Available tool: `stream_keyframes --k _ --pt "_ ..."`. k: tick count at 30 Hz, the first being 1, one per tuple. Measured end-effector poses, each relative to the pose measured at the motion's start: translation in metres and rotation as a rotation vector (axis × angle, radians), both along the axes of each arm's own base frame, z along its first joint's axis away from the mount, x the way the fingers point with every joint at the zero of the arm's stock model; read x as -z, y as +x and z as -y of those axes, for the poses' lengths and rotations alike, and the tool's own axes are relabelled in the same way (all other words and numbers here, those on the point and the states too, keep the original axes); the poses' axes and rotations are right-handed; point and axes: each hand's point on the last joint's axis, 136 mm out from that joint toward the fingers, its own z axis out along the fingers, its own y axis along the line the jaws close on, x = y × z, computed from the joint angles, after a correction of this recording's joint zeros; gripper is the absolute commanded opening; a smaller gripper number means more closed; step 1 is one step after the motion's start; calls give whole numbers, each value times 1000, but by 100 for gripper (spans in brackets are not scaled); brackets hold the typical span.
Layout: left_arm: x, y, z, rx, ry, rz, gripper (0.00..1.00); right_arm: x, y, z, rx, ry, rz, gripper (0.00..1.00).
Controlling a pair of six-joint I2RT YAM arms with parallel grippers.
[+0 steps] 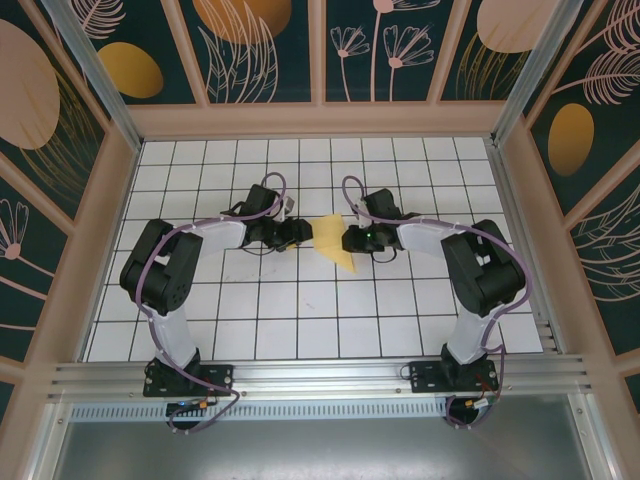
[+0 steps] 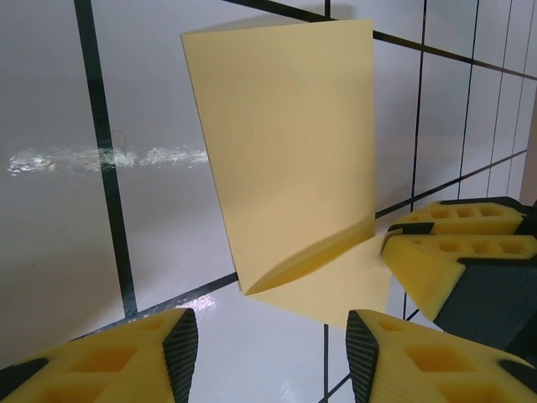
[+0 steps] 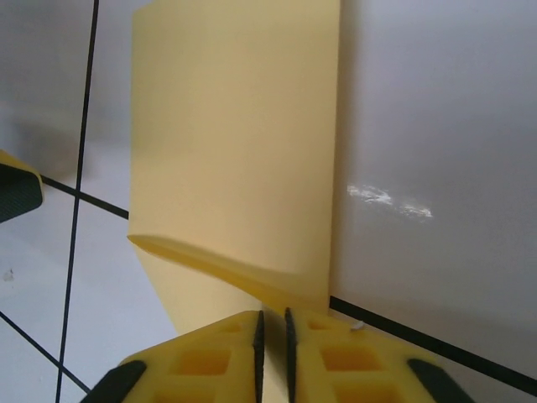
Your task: Fold a paper plane with a square sheet of paper (fold left side to right side)
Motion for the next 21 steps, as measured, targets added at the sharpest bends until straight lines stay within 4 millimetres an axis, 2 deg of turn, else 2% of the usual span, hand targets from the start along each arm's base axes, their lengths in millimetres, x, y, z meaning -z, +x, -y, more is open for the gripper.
stream_keyframes --k 4,10,21 --pt "0 -2 3 8 0 0 53 0 4 5 12 -1 3 4" --pt "3 -5 12 26 -5 -13 54 0 10 13 36 -1 4 3" --pt "11 -9 40 67 -11 -38 54 -1 12 15 41 10 9 3"
